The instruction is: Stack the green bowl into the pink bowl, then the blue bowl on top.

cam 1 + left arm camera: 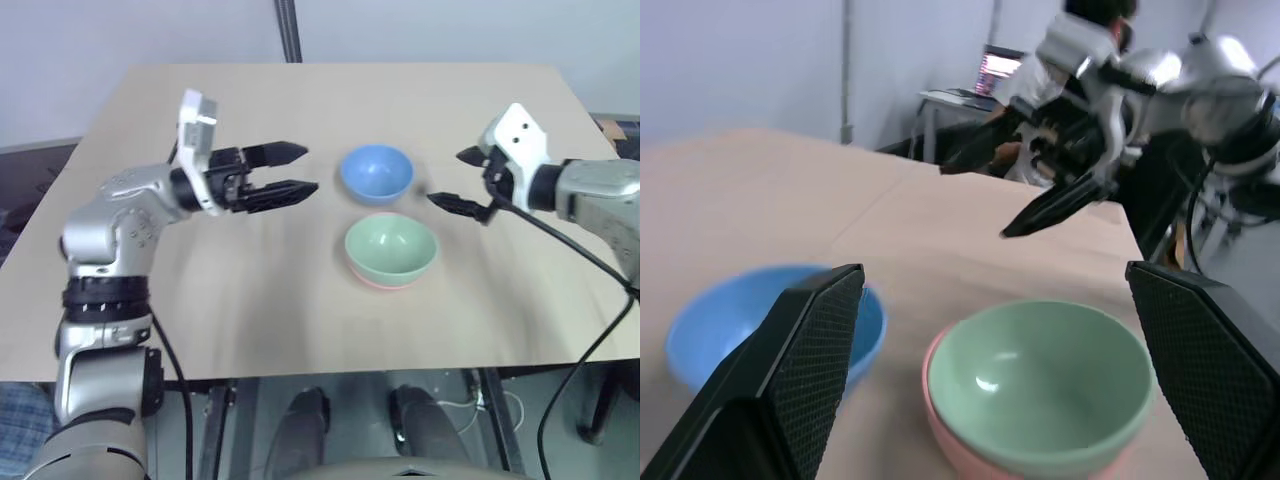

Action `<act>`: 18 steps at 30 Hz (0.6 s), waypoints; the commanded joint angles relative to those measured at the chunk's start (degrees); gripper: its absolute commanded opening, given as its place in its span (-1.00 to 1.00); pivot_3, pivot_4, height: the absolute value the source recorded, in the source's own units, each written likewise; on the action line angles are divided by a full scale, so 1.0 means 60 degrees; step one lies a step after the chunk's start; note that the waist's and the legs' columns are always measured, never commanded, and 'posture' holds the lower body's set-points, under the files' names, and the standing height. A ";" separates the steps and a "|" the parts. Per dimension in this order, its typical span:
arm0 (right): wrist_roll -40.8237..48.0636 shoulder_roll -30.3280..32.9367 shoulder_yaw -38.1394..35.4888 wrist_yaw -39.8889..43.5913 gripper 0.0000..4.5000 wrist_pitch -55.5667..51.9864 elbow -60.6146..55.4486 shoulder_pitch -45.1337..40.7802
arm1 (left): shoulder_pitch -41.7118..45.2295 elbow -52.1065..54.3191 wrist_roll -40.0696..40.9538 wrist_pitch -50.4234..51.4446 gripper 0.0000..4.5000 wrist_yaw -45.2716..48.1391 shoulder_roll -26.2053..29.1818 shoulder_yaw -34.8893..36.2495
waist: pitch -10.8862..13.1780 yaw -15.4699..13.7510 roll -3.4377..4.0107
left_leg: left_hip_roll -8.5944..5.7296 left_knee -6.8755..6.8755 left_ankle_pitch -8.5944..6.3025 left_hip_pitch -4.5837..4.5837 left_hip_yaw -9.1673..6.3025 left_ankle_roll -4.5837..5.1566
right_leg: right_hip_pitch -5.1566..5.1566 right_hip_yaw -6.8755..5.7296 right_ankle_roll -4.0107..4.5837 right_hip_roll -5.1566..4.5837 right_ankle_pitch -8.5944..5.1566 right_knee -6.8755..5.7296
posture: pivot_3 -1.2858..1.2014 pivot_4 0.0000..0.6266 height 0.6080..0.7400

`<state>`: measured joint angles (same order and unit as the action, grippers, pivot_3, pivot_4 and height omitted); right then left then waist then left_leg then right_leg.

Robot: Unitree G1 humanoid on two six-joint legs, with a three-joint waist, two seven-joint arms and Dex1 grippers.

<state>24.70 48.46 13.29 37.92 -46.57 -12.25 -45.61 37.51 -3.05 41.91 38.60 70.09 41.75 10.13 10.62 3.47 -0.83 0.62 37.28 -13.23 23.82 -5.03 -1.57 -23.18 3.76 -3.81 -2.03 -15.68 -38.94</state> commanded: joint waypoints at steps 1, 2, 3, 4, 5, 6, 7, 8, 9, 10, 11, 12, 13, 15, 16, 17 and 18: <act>-0.1301 -0.0483 0.0590 0.0247 1.00 0.1154 0.0848 -0.0905 | -0.1061 0.1091 0.0616 0.0552 0.97 -0.0200 0.0614 0.0979 | 0.0003 0.0047 0.0004 | 0.0004 -0.0003 0.0000 -0.0001 0.0004 0.0000 | -0.0005 0.0003 0.0001 0.0001 0.0000 0.0000 | 0.03 -0.52 1.00; -0.1545 -0.0627 0.0693 0.0316 1.00 0.1354 0.1073 -0.1037 | -0.1315 0.1279 0.0702 0.0621 0.97 -0.0232 0.0702 0.1105 | 0.0003 0.0050 0.0003 | 0.0001 -0.0007 0.0001 0.0000 0.0001 -0.0001 | -0.0006 0.0002 0.0001 0.0000 0.0000 -0.0002 | 0.03 -0.52 1.00; -0.1757 -0.0777 0.0773 0.0405 1.00 0.1540 0.1282 -0.1146 | -0.1555 0.1461 0.0799 0.0693 0.97 -0.0273 0.0790 0.1217 | 0.0004 0.0020 0.0002 | 0.0002 -0.0007 0.0001 0.0002 0.0001 -0.0001 | -0.0011 0.0002 0.0001 0.0000 0.0000 -0.0001 | 0.03 -0.52 1.00; -0.2099 -0.0978 0.1005 0.0500 1.00 0.1861 0.1576 -0.1331 | -0.1879 0.1664 0.0891 0.0763 0.97 -0.0279 0.0912 0.1389 | 0.0004 -0.0029 0.0001 | 0.0001 -0.0007 0.0001 0.0006 -0.0002 -0.0001 | -0.0011 -0.0003 0.0002 0.0000 0.0000 -0.0002 | 0.03 -0.52 1.00; -0.2519 -0.1173 0.1317 0.0598 1.00 0.2266 0.1881 -0.1520 | -0.2183 0.1828 0.0950 0.0797 0.97 -0.0320 0.1009 0.1577 | 0.0004 -0.0021 0.0001 | 0.0001 -0.0005 0.0001 0.0007 -0.0003 -0.0001 | -0.0011 -0.0004 0.0002 -0.0001 0.0000 -0.0001 | 0.03 -0.52 1.00; -0.2964 -0.1358 0.1655 0.0721 1.00 0.2753 0.2201 -0.1692 | -0.2429 0.1962 0.1011 0.0838 0.97 -0.0382 0.1078 0.1744 | 0.0004 -0.0021 0.0001 | 0.0000 -0.0003 0.0001 0.0007 0.0000 -0.0001 | -0.0011 -0.0002 0.0002 -0.0002 0.0001 -0.0002 | 0.03 -0.52 1.00; -0.3331 -0.1530 0.1911 0.0816 1.00 0.3140 0.2476 -0.1818 | -0.2601 0.2056 0.1061 0.0859 0.97 -0.0435 0.1120 0.1864 | 0.0004 -0.0023 0.0001 | -0.0001 -0.0003 0.0001 0.0006 0.0003 -0.0001 | -0.0011 0.0000 0.0002 -0.0003 0.0001 -0.0001 | 0.03 -0.52 1.00; -0.3582 -0.1711 0.2046 0.0874 1.00 0.3385 0.2710 -0.1892 | -0.2705 0.2122 0.1108 0.0875 0.97 -0.0501 0.1138 0.1941 | 0.0004 -0.0022 0.0001 | -0.0001 -0.0003 0.0000 0.0003 0.0003 -0.0001 | -0.0011 0.0000 0.0002 -0.0003 0.0001 -0.0002 | 0.03 -0.52 1.00; -0.3720 -0.1969 0.2102 0.0909 1.00 0.3493 0.2947 -0.1961 | -0.2787 0.2191 0.1180 0.0896 0.97 -0.0567 0.1152 0.2007 | 0.0004 -0.0030 0.0000 | -0.0001 -0.0003 0.0000 0.0001 0.0003 -0.0002 | -0.0011 0.0000 0.0002 -0.0003 0.0001 -0.0003 | 0.03 -0.52 1.00; -0.3820 -0.2160 0.2087 0.0952 1.00 0.3559 0.3117 -0.1994 | -0.2838 0.2246 0.1239 0.0912 0.97 -0.0626 0.1157 0.2045 | 0.0004 -0.0045 0.0001 | 0.0000 -0.0004 0.0001 0.0001 -0.0001 -0.0002 | -0.0011 -0.0003 0.0002 -0.0003 0.0001 -0.0006 | 0.03 -0.52 1.00; -0.3872 -0.2486 0.2041 0.0890 1.00 0.3533 0.3350 -0.2088 | -0.2872 0.2306 0.1310 0.0925 0.97 -0.0714 0.1137 0.2105 | 0.0004 -0.0054 0.0001 | -0.0001 -0.0004 0.0001 0.0002 -0.0002 -0.0002 | -0.0011 -0.0004 0.0002 -0.0003 0.0001 -0.0008 | 0.03 -0.52 1.00; -0.4023 -0.2716 0.2052 0.0848 1.00 0.3659 0.3551 -0.2160 | -0.2893 0.2356 0.1375 0.0941 0.97 -0.0788 0.1121 0.2153 | 0.0004 -0.0047 0.0000 | -0.0001 -0.0003 0.0001 0.0003 -0.0001 -0.0002 | -0.0011 -0.0003 0.0003 -0.0003 0.0002 -0.0008 | 0.03 -0.52 1.00; -0.4225 -0.2850 0.2146 0.0932 1.00 0.3964 0.3701 -0.2203 | -0.2928 0.2403 0.1432 0.0949 0.97 -0.0838 0.1127 0.2194 | 0.0004 -0.0037 0.0001 | -0.0002 -0.0001 0.0001 0.0003 0.0001 -0.0002 | -0.0010 -0.0002 0.0003 -0.0004 0.0002 -0.0008 | 0.03 -0.52 1.00; -0.4449 -0.3038 0.2183 0.1163 1.00 0.4301 0.3873 -0.2212 | -0.2988 0.2458 0.1508 0.0934 0.97 -0.0914 0.1163 0.2234 | 0.0004 -0.0043 0.0001 | -0.0002 -0.0002 0.0001 0.0003 -0.0001 -0.0003 | -0.0012 -0.0002 0.0003 -0.0004 0.0002 -0.0009 | 0.03 -0.52 1.00; -0.4520 -0.3124 0.2152 0.1236 1.00 0.4383 0.3957 -0.2219 | -0.3006 0.2468 0.1516 0.0907 0.97 -0.0951 0.1181 0.2238 | 0.0004 -0.0045 0.0001 | -0.0003 -0.0004 0.0001 0.0003 -0.0001 -0.0003 | -0.0012 -0.0002 0.0004 -0.0004 0.0002 -0.0007 | 0.03 -0.52 1.00; -0.4607 -0.3225 0.2113 0.1262 1.00 0.4447 0.4083 -0.2252 | -0.3020 0.2471 0.1521 0.0888 0.97 -0.0978 0.1194 0.2246 | 0.0004 -0.0037 0.0001 | -0.0002 -0.0006 0.0001 0.0003 -0.0001 -0.0003 | -0.0012 -0.0002 0.0004 -0.0004 0.0002 -0.0006 | 0.03 -0.52 1.00; -0.4699 -0.3321 0.2078 0.1266 1.00 0.4499 0.4216 -0.2291 | -0.3030 0.2473 0.1525 0.0879 0.97 -0.0991 0.1202 0.2255 | 0.0004 -0.0032 0.0001 | -0.0003 -0.0007 0.0001 0.0003 0.0000 -0.0003 | -0.0012 -0.0002 0.0004 -0.0004 0.0002 -0.0005 | 0.03 -0.52 1.00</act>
<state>-2.36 29.00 27.06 45.15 -21.36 12.87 -57.53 19.34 9.69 49.81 44.50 64.46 47.91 21.98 10.64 3.28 -0.82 0.60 37.23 -13.23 23.84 -5.03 -1.58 -23.26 3.75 -3.79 -2.05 -15.67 -38.97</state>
